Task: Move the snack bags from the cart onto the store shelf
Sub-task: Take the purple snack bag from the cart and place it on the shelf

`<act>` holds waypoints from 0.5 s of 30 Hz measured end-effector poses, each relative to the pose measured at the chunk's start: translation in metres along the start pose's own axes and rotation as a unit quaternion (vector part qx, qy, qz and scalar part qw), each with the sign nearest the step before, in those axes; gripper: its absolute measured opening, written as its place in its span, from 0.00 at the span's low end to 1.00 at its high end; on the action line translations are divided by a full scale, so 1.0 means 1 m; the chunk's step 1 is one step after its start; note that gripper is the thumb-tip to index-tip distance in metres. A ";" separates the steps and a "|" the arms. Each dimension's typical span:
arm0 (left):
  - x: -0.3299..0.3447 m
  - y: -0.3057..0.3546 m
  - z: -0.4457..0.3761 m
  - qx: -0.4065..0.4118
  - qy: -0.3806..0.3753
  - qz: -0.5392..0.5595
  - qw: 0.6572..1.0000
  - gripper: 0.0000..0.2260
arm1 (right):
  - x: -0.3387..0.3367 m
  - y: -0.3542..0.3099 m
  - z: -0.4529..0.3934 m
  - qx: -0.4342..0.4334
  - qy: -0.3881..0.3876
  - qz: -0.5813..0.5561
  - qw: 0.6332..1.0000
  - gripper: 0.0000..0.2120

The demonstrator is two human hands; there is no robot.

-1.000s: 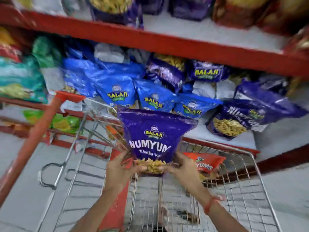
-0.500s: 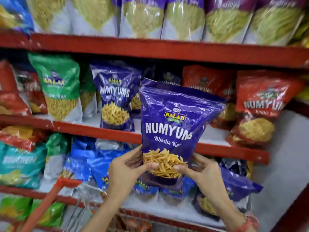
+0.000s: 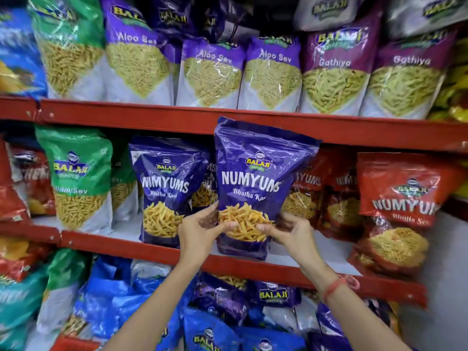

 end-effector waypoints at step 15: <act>0.013 -0.068 -0.067 -0.039 0.027 -0.019 0.999 0.27 | 0.052 0.063 -0.081 0.013 -0.030 0.033 0.999 0.20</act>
Point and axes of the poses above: each hand's wrist, its own z-axis away from the middle knuckle, its own x-axis out of the palm, y = z × x, the point moved 3 cm from there along -z, towards the middle knuckle, and after that the axes turned 13 degrees about z, right-handed, at the moved point
